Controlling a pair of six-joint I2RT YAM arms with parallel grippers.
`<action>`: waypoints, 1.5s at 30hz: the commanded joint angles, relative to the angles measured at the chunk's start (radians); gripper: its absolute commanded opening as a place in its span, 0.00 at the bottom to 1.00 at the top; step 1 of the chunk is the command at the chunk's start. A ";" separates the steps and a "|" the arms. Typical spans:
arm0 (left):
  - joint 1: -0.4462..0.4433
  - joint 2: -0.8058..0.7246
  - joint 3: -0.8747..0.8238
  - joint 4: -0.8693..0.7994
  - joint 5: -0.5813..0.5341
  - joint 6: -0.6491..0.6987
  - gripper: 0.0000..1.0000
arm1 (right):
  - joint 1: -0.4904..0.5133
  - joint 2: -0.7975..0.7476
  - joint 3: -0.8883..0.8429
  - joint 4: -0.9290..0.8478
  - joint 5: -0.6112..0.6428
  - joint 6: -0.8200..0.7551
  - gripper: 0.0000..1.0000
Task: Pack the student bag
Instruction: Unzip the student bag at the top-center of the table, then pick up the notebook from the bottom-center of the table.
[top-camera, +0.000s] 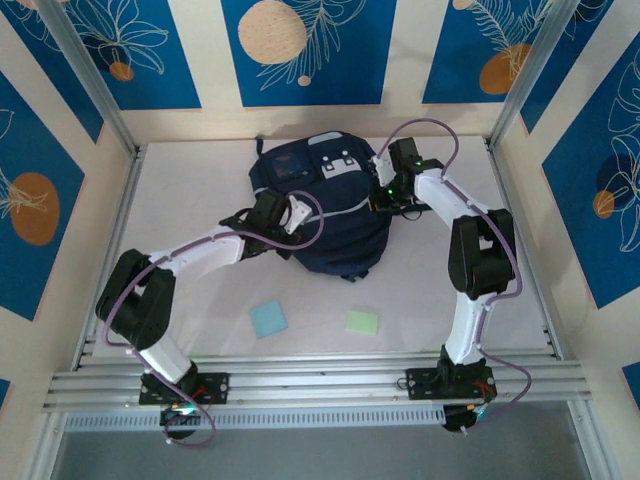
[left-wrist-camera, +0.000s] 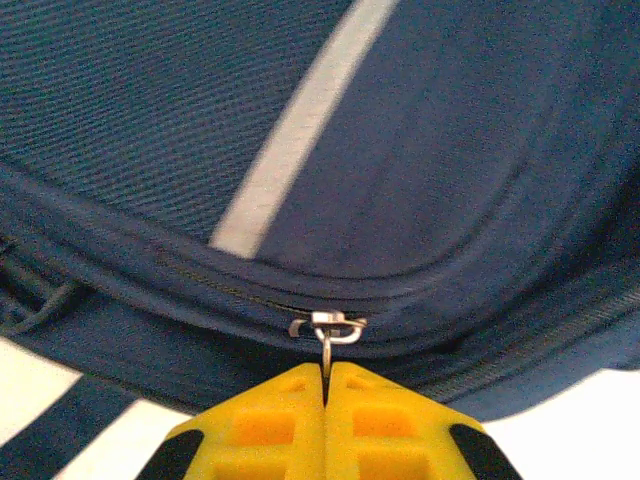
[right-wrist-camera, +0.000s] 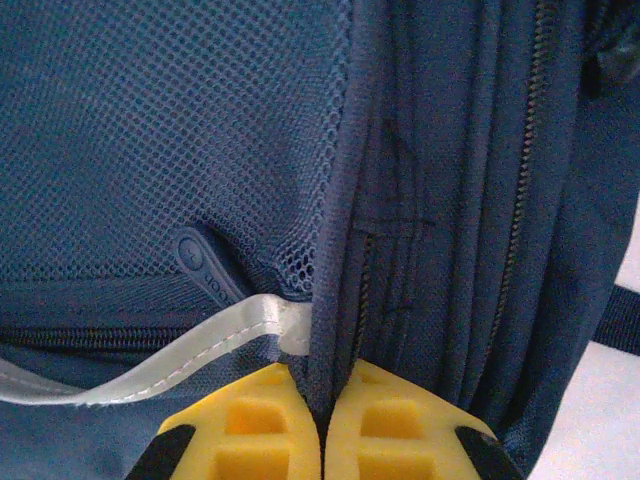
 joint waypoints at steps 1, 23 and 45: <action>0.084 0.051 0.042 -0.016 -0.179 -0.012 0.00 | -0.008 0.005 0.017 -0.004 0.071 -0.052 0.00; 0.139 -0.064 0.045 -0.030 0.065 -0.428 1.00 | 0.185 -0.377 -0.221 -0.067 0.167 0.369 0.97; 0.112 -0.191 -0.200 0.207 0.119 -0.616 1.00 | 0.758 -0.434 -0.599 -0.246 0.280 1.157 0.99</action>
